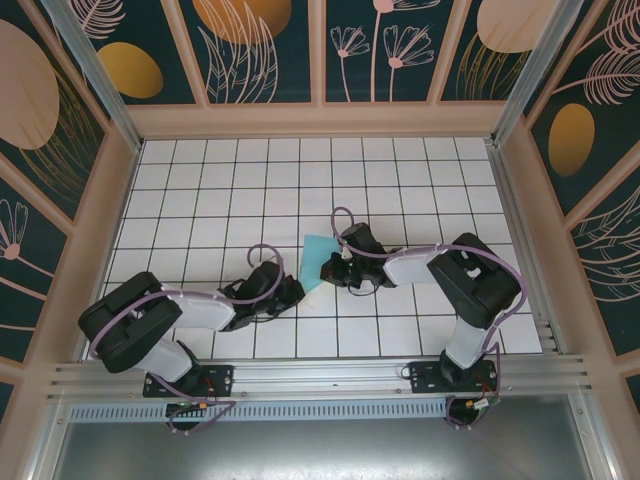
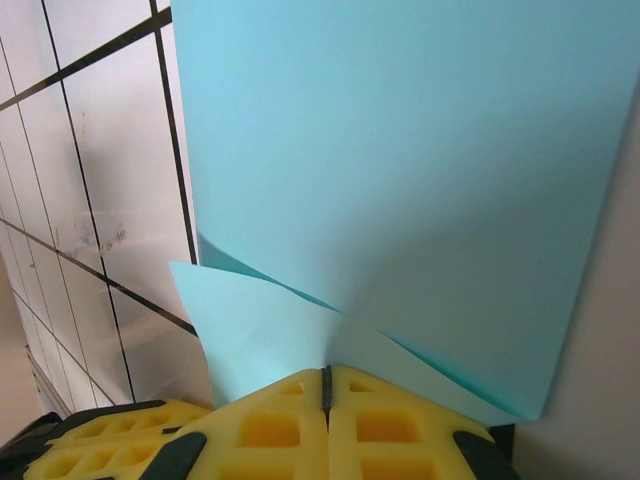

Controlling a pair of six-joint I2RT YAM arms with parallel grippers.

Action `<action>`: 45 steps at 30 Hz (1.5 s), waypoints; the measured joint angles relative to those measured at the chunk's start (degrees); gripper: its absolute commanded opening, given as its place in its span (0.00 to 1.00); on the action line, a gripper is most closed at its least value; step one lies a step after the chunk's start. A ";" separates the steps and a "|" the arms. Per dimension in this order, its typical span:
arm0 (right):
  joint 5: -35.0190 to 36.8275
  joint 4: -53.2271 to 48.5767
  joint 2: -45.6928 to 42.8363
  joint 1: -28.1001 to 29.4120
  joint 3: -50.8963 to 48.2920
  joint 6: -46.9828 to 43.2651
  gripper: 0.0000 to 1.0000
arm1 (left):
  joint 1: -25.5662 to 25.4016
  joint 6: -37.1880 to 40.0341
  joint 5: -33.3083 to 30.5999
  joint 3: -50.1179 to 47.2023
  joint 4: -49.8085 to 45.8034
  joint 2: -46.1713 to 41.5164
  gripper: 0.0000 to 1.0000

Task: Fold a paper plane with a square sheet of paper (pick it up from the middle)
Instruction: Third fold the triangle at the center of the table.

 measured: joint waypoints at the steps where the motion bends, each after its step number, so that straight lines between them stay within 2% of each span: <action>1: 0.02 0.04 0.00 0.00 0.00 0.15 0.00 | 0.00 -0.66 -0.09 -1.55 0.37 -1.55 0.00; 7: 0.02 0.13 0.00 0.00 -0.02 0.20 0.00 | 0.00 -0.48 -1.79 -3.34 -8.11 -9.62 0.00; 12: 0.02 0.15 0.00 0.07 -0.02 0.15 0.00 | 0.00 3.23 -2.29 0.79 -11.41 -12.52 0.00; 19: -0.02 0.33 0.02 0.22 -0.02 0.11 0.00 | 0.00 7.91 -0.22 7.52 -9.03 -5.70 0.00; 26: 0.02 0.31 -0.07 0.26 0.00 -0.83 0.00 | 0.00 9.07 -0.48 7.80 -10.05 0.94 0.00; 32: 1.49 0.28 -0.57 1.42 0.17 -1.88 0.00 | 0.00 8.83 -0.44 7.28 -9.70 2.16 0.00; 39: 3.32 0.26 -0.66 5.99 1.81 -1.79 0.00 | 0.00 8.24 -0.44 7.28 -9.16 2.54 0.00; 45: 4.59 0.39 1.05 6.34 1.95 -0.70 0.00 | 0.00 7.93 -0.44 7.28 -9.20 2.54 0.00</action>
